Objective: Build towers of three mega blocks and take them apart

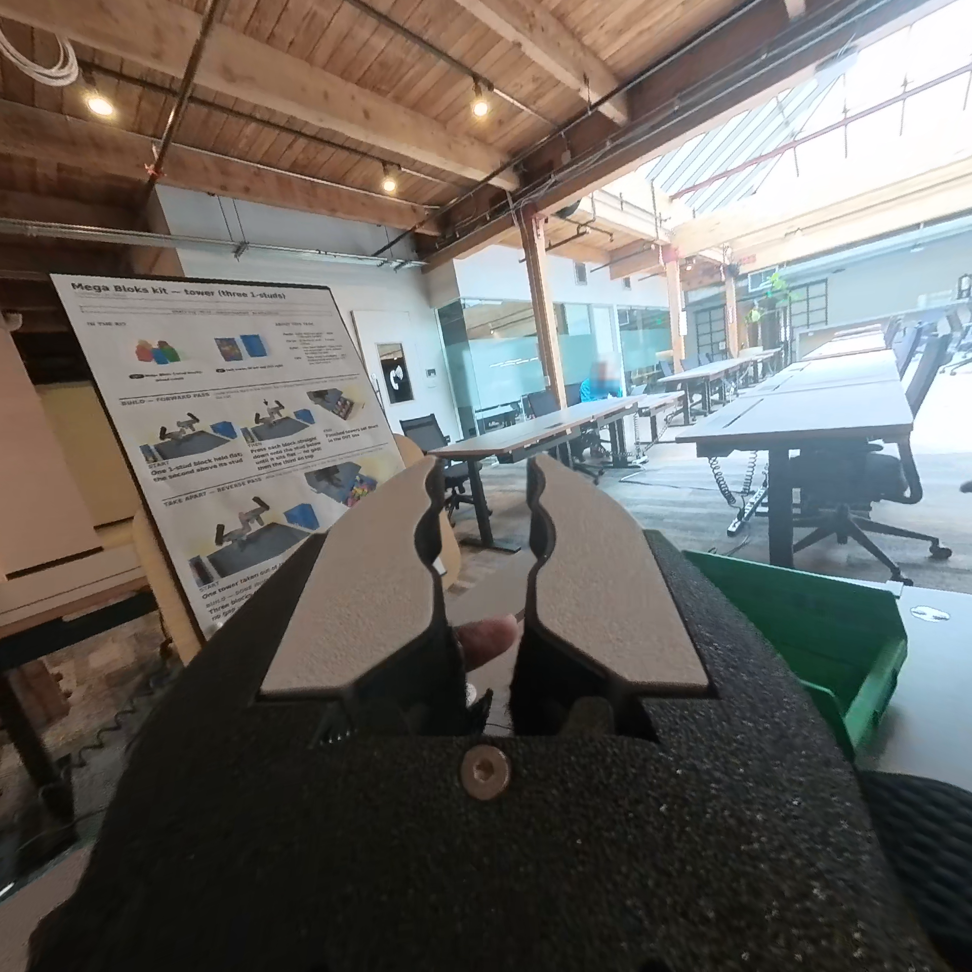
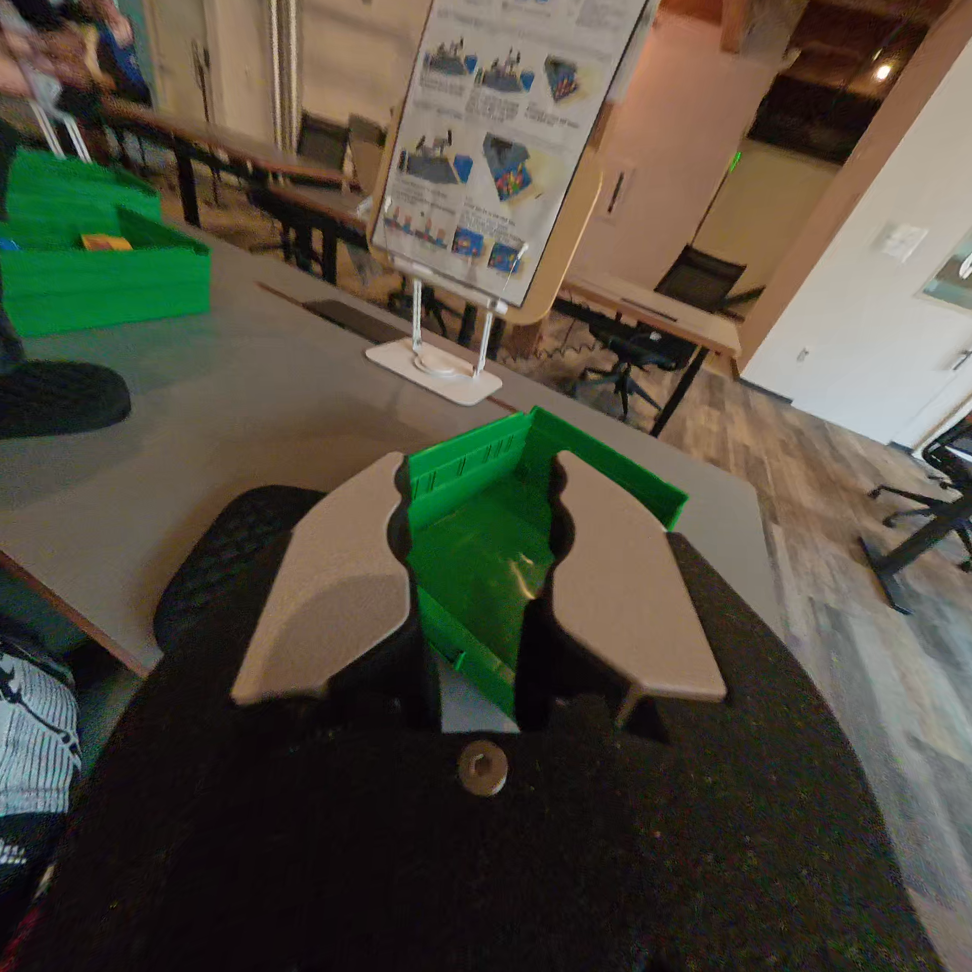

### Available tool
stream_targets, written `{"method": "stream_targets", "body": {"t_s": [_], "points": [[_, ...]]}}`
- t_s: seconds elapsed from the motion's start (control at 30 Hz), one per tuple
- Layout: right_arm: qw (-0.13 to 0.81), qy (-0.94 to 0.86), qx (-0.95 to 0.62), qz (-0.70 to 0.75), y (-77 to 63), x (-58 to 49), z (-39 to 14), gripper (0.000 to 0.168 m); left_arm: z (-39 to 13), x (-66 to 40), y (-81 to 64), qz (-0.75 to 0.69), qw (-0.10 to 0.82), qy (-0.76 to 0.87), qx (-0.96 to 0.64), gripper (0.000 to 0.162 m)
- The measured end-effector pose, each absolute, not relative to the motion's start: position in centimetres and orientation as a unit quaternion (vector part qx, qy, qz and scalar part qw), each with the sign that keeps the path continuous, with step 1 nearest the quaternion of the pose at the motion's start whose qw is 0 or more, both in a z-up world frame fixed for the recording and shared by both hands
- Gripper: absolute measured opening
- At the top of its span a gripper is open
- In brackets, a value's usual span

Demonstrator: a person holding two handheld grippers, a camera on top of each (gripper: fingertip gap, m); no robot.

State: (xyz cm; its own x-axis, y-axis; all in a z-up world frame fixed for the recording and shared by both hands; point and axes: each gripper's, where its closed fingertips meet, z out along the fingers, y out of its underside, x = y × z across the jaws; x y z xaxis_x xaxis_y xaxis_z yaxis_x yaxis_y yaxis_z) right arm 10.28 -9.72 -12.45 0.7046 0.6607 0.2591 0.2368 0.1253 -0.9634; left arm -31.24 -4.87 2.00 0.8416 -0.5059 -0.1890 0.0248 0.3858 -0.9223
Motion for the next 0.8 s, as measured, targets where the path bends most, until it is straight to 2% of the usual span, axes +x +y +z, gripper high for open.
{"method": "stream_targets", "body": {"t_s": [0.07,0.17,0.3,0.43,0.47,0.63,0.8], "points": [[0.685,-0.329,-0.614,0.212,-10.2,12.1,-12.1,0.069,2.4,-31.2,-5.0,-0.174,0.807,0.221,-0.519,0.031],[0.708,-0.283,-0.563,0.317,-10.4,15.2,-11.5,0.112,3.1,-31.2,-5.6,-0.188,0.819,0.206,-0.502,0.035],[0.686,-0.175,-0.558,0.433,-7.2,20.7,-13.7,0.136,4.3,-31.2,-6.5,-0.216,0.830,0.187,-0.479,0.046],[0.653,-0.147,-0.551,0.498,-4.4,23.1,-16.4,0.144,4.3,-31.2,-8.1,-0.227,0.826,0.177,-0.485,0.074],[0.644,-0.152,-0.556,0.503,-3.7,23.1,-17.0,0.145,4.0,-31.2,-8.6,-0.225,0.822,0.176,-0.492,0.076],[0.572,-0.216,-0.625,0.485,-1.1,22.2,-20.7,0.147,0.6,-31.7,-12.0,-0.188,0.814,0.182,-0.519,0.076],[0.522,-0.233,-0.653,0.497,-0.5,21.8,-22.0,0.147,-3.9,-33.4,-14.9,-0.104,0.800,0.164,-0.568,0.073]]}}
